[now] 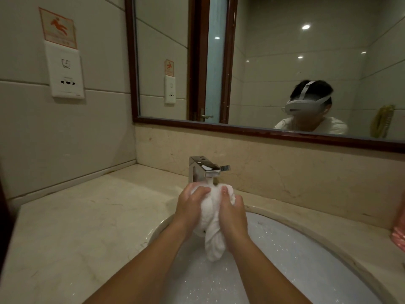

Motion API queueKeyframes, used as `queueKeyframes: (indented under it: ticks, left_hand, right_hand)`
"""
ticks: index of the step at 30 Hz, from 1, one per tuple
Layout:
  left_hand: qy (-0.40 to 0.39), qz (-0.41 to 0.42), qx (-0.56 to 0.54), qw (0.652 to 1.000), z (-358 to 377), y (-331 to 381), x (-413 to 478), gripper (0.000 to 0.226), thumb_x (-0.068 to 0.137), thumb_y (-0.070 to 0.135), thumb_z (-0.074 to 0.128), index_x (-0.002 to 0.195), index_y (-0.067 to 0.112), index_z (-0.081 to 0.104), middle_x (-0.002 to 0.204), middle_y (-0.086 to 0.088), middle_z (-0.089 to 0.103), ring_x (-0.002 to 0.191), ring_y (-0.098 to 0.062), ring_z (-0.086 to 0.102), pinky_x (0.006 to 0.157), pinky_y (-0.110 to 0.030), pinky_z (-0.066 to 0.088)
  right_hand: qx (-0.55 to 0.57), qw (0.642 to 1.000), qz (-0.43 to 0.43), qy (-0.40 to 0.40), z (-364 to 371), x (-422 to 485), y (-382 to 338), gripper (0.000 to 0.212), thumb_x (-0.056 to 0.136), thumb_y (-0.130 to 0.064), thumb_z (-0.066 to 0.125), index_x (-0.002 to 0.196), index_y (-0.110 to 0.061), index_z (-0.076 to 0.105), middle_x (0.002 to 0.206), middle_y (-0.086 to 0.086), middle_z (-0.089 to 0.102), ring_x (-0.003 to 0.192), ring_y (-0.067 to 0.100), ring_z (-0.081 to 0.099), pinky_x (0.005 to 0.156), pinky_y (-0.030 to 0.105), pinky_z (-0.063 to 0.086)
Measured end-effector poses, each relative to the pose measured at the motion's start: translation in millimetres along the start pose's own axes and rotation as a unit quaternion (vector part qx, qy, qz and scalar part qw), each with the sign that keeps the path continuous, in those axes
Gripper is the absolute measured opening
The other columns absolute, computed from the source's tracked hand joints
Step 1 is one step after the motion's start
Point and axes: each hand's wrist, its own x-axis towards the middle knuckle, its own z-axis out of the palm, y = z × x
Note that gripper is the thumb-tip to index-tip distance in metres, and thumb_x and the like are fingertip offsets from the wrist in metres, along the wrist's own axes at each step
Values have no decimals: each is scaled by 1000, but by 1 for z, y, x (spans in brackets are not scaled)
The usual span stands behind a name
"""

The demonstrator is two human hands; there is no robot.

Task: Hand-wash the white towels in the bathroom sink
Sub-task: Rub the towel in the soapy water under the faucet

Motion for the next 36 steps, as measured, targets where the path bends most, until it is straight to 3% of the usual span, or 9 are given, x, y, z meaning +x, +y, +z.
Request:
queueKeyframes:
  ticks: [4,9,15,19,22,26,29,33,36]
  left_hand:
    - [-32,-1,3,999,-1,-7,3,34,90,38,77,116,21,61,107,-3,72,96,-20,72,75,-32,57]
    - [-79,-15,38,996,-5,-12,3,59,92,39,76,137,28,39,122,-1,62,106,-19,68,78,-30,58]
    - [-36,32,95,994,-11,-16,10,43,92,39,76,127,24,56,116,2,69,102,-11,69,77,-26,56]
    - [49,31,79,995,-9,-18,18,37,92,41,70,123,23,61,113,3,70,100,-10,68,80,-32,57]
    - [68,27,70,995,-12,-16,21,19,95,35,65,105,22,76,96,1,79,93,-20,75,78,-34,60]
    - [40,-26,57,997,-15,-13,20,36,95,53,61,107,23,78,106,-3,79,101,-24,74,95,-43,59]
    - [-52,-7,54,997,-16,-12,15,70,72,74,66,112,17,78,101,-4,81,97,-23,77,87,-39,60]
    - [-97,11,81,992,-10,-16,7,91,61,63,89,136,23,54,124,2,71,110,-17,72,93,-38,61]
    - [-67,-12,58,996,-9,-18,8,66,85,41,84,136,27,44,125,2,66,109,-18,70,88,-38,62]
  right_hand:
    - [-26,999,-29,16,0,0,-3,30,108,-61,37,118,-35,47,92,-13,55,92,18,59,80,35,47]
    - [-10,999,-43,23,-2,-4,-3,32,109,-58,37,121,-30,46,96,-10,59,83,5,56,63,28,43]
    - [-4,999,-43,29,-1,-7,-9,37,108,-60,41,122,-26,45,104,1,65,88,13,63,64,30,44]
    - [-47,998,-50,-8,3,-8,-6,57,95,-76,51,137,-39,49,131,5,55,109,23,62,82,36,56]
    - [-115,988,-92,-47,8,-14,0,83,84,-82,61,152,-41,36,133,-2,44,122,25,57,97,42,56]
    - [-81,991,-102,-23,8,-13,0,57,99,-64,56,142,-34,34,123,0,65,102,18,67,80,36,57]
    - [-40,997,-66,7,-2,-7,-5,33,107,-52,51,125,-30,35,102,-5,62,87,12,63,65,29,47]
    - [-13,998,-63,22,-4,-3,-6,34,108,-54,47,126,-27,58,114,-4,68,103,19,66,87,38,55]
    - [14,996,-84,6,-1,-4,-4,30,108,-50,49,113,-31,72,104,-6,76,99,17,73,93,48,61]
